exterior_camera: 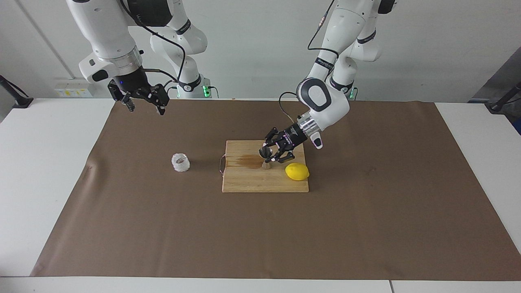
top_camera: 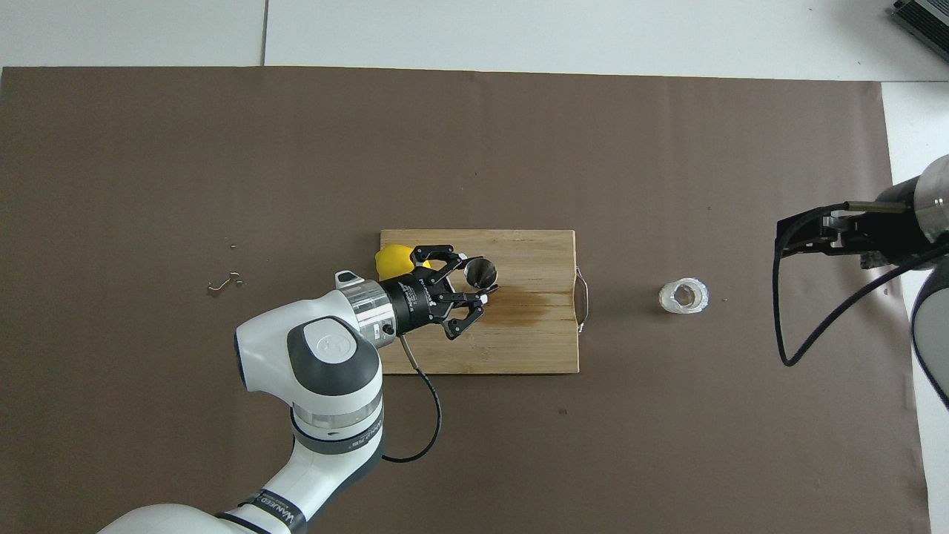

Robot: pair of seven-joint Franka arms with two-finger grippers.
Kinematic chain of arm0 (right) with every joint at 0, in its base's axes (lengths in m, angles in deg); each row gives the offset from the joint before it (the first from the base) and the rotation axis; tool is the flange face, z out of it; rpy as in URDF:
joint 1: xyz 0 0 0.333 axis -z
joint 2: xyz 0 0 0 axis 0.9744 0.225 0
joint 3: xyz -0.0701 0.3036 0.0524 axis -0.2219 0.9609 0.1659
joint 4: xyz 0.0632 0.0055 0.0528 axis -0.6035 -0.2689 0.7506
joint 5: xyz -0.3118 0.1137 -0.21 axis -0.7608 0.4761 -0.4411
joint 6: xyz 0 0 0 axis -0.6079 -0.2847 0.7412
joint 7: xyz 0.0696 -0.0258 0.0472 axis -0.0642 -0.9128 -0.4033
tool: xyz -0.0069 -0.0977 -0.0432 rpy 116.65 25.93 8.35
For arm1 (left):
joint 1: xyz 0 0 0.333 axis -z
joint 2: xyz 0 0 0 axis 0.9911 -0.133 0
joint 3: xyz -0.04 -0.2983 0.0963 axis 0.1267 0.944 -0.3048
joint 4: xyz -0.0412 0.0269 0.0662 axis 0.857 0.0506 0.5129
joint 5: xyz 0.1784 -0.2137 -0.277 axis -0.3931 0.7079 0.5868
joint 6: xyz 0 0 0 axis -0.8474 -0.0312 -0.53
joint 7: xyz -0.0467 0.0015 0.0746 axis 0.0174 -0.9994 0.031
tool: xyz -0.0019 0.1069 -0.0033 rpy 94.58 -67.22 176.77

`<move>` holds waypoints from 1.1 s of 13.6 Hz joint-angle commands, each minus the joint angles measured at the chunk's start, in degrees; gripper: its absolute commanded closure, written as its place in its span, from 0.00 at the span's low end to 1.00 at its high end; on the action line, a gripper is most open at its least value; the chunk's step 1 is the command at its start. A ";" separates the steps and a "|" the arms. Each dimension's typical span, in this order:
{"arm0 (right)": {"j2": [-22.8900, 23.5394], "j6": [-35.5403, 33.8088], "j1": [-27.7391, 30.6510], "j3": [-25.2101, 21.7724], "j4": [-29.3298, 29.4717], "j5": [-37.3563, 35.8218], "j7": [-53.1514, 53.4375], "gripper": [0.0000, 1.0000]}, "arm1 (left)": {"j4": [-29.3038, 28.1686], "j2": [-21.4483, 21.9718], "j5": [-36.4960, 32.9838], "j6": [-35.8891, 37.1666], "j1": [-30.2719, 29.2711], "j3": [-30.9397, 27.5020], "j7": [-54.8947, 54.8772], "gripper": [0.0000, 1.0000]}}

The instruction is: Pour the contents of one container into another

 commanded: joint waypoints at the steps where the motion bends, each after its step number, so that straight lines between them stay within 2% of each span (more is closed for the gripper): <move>1: -1.22 0.42 0.75 0.22 -1.33 0.96 -1.20 0.00 | 0.73 -0.42 1.54 -1.22 0.92 -0.33 -1.15 0.73; 15: -1.22 0.42 0.75 0.22 -1.33 0.96 -1.20 0.00 | 0.82 -0.77 1.27 -1.22 0.92 -0.33 -1.07 0.57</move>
